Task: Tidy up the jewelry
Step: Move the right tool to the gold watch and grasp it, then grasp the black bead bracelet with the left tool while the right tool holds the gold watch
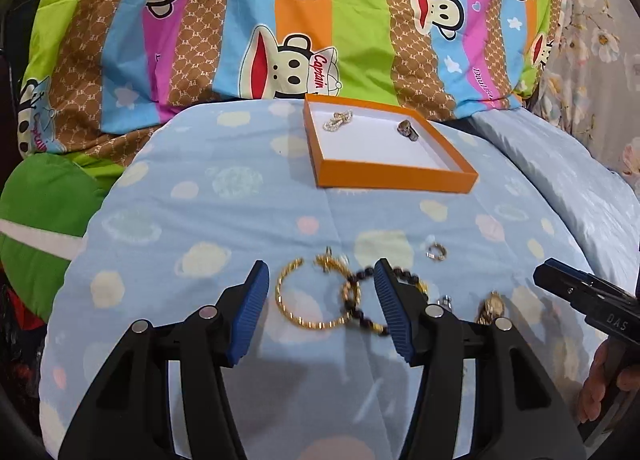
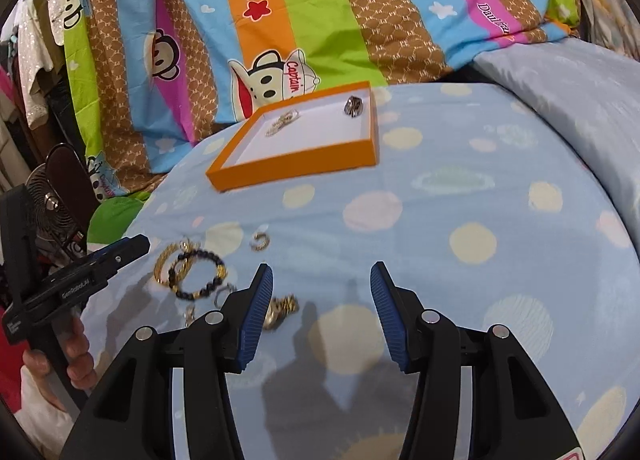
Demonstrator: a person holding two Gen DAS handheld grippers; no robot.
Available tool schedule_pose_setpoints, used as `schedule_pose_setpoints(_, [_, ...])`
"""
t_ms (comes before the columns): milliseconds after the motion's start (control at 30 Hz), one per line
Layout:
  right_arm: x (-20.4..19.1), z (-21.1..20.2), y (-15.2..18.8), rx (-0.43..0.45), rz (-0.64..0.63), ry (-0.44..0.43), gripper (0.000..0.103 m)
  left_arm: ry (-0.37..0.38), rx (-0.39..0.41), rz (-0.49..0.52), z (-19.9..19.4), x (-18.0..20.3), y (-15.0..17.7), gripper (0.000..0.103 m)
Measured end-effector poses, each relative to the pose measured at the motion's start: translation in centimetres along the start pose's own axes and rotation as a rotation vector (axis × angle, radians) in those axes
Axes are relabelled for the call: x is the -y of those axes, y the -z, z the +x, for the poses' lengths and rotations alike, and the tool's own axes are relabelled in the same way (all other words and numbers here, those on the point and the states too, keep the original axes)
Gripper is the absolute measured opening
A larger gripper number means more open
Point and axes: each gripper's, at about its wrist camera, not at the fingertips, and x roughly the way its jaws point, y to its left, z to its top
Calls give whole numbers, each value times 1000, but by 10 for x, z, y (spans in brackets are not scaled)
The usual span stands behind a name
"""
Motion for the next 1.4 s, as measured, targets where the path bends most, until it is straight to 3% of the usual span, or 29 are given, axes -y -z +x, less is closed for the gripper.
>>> schedule_pose_setpoints(367, [-29, -4, 33, -11, 57, -45, 51, -14, -70, -70, -4, -9, 36, 53])
schedule_pose_setpoints(700, [-38, 14, 34, -28, 201, 15, 51, -35, -65, -65, -4, -7, 36, 57])
schedule_pose_setpoints(967, [-53, 28, 26, -11, 232, 126, 49, -23, -80, -77, -2, -10, 35, 57])
schedule_pose_setpoints(1267, [-59, 39, 21, -16, 213, 197, 26, -14, -91, -82, 0, -10, 36, 58])
schedule_pose_setpoints(1400, [-59, 38, 22, -21, 194, 193, 22, -12, -97, -87, 1, -11, 36, 59])
